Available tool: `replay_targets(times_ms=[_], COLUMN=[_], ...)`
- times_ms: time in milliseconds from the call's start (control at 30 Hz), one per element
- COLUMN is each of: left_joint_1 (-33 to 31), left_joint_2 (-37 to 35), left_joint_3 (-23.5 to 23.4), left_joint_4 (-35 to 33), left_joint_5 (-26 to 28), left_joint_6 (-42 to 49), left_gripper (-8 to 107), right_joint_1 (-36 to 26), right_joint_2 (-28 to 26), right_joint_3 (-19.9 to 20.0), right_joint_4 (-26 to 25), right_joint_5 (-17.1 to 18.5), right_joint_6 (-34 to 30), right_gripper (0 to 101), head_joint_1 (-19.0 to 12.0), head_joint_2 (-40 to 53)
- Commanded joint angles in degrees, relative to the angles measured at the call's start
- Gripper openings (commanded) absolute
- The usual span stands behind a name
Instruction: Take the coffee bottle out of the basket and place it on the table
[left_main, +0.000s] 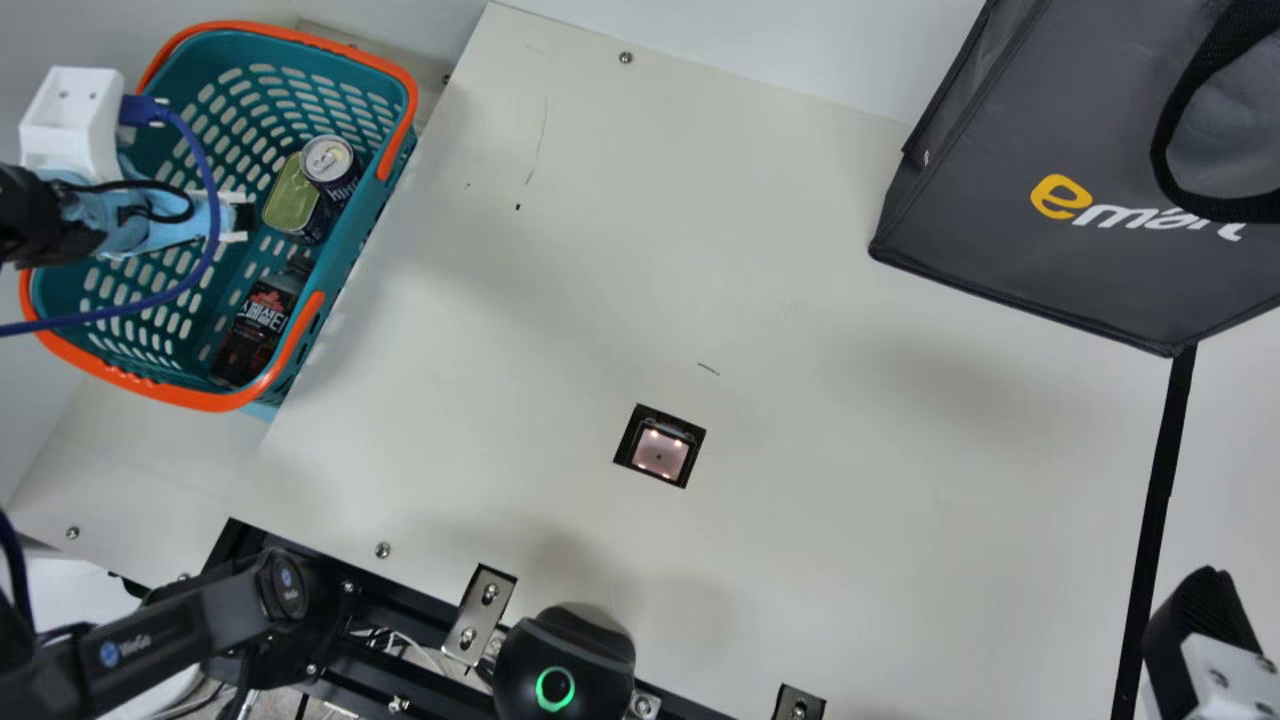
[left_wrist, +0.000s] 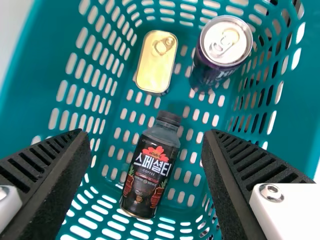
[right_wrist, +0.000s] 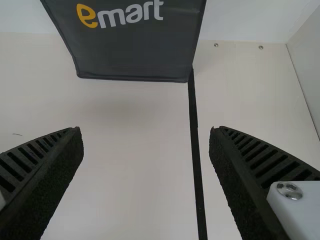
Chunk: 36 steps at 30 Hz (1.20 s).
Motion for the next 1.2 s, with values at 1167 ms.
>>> replay_targets(times_ms=[1167], left_joint_1=[2.58], left_joint_2=[13.53], left_joint_3=[4.40], left_joint_4=[-14.08], left_joint_5=[-10.93], left_joint_6=[24.99], left_gripper=[90], right_joint_1=[0.00], right_joint_2=[0.00], right_joint_3=[0.00], right_joint_4=[0.00], right_joint_5=[0.00], right_joint_6=[0.00], right_gripper=[91], head_joint_1=[-1.48], head_joint_2=[0.23])
